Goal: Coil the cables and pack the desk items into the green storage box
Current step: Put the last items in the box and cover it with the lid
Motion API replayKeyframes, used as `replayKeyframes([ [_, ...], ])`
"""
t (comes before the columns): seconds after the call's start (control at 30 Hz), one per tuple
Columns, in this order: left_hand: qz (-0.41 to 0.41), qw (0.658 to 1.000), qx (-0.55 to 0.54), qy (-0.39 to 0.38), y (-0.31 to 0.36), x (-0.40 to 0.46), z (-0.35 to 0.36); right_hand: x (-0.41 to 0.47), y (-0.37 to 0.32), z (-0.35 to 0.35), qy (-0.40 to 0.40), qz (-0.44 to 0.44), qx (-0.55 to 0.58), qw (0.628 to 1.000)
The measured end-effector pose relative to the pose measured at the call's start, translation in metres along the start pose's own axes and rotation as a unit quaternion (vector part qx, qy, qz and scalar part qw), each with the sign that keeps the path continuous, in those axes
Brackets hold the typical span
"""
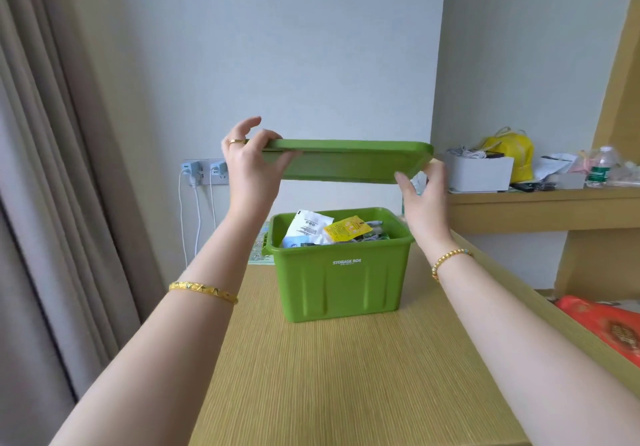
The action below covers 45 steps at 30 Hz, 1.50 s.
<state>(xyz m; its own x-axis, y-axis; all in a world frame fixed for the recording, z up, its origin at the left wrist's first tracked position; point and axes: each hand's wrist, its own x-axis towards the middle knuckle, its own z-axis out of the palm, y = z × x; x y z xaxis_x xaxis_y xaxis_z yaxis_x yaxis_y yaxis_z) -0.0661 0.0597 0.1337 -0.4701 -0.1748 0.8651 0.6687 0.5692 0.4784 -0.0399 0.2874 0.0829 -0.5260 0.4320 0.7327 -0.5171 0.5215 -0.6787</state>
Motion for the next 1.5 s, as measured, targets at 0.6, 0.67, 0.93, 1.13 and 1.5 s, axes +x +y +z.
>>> replayKeyframes([
  [0.6,-0.186,0.974,0.026,-0.127,-0.058,-0.012,0.025,0.05,0.042,-0.001,-0.055,0.243,-0.111,0.962],
  [0.67,-0.199,0.961,0.063,-0.18,-0.059,-0.011,0.03,0.052,0.048,0.003,-0.1,0.28,-0.136,0.945],
  [0.93,-0.316,0.921,0.088,-0.211,-0.091,-0.029,0.044,0.051,0.062,0.029,-0.185,0.277,-0.206,0.92],
  [1.13,-0.342,0.917,0.029,-0.201,-0.103,-0.035,0.057,0.052,0.065,0.031,-0.23,0.255,-0.26,0.903],
  [1.5,-0.393,0.896,-0.021,-0.206,-0.114,-0.038,0.065,0.035,0.082,0.019,-0.189,0.414,-0.022,0.89],
])
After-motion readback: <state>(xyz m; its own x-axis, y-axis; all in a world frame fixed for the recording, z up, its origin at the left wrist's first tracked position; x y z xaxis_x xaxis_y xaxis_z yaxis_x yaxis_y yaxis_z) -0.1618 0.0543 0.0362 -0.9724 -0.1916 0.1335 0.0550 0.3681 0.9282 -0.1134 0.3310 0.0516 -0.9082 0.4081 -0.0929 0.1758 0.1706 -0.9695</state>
